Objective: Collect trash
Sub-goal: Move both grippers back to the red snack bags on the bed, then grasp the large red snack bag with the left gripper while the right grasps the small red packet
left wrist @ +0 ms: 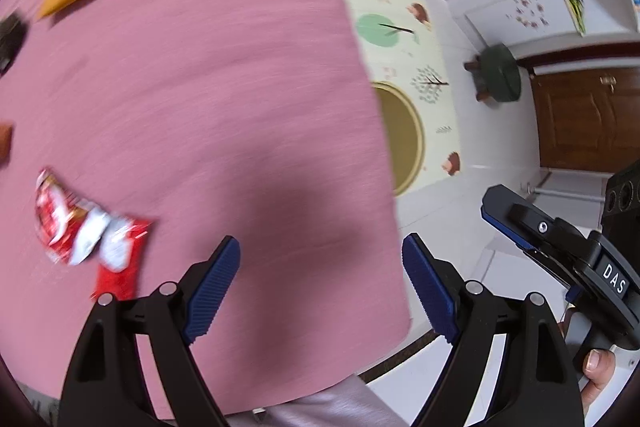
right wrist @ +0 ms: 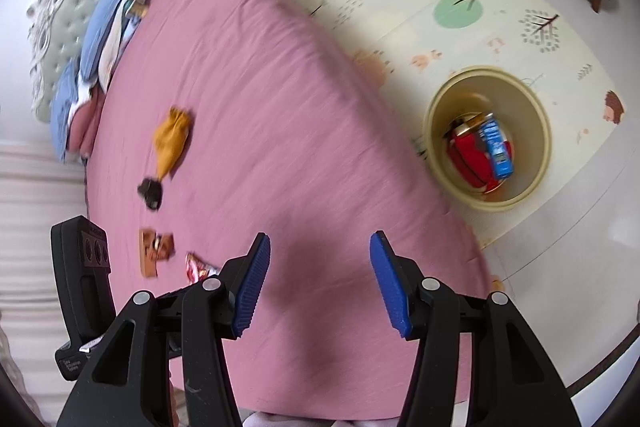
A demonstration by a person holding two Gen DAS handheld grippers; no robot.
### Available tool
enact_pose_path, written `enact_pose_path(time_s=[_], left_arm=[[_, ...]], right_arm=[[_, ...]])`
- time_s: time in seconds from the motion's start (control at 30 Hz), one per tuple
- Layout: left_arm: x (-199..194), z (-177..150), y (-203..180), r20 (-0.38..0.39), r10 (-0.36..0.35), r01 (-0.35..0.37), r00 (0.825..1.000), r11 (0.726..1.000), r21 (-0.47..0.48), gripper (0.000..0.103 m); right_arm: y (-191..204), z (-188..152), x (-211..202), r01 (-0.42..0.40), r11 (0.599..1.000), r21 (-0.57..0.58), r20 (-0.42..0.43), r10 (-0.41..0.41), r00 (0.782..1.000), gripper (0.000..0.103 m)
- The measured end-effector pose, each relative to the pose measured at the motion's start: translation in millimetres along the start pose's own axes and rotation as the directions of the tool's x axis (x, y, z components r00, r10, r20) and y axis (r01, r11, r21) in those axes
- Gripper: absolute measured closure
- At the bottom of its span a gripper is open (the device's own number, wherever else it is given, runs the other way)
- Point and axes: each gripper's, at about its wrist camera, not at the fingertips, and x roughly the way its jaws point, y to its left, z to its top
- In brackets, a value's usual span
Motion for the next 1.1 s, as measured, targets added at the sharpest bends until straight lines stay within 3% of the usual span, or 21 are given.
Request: enact_pose_path(time_s=[0.43,0.8,1.1], left_arm=[[-27,-37,116,0.014,0.03,-0.029,0.999,0.993,-0.113,0.019],[-27,-46,182,0.001,0.061,-0.06,0.998,0.983,-0.172,0.019],[-6,-29,219,-0.011,0.032,-0.033,0.999,0.972,-0.232,0.019]], right_arm=[[77,-62,59,-0.013,0.998,-0.066,-0.083,0.008,0.997,0.051],[101,-97,109,-0.008,0.999,-0.043,-0.134,0.002,0.991,0.051],[107,-112,143,0.01,1.0,-0.017,-0.171,-0.012,0.985,0.051]])
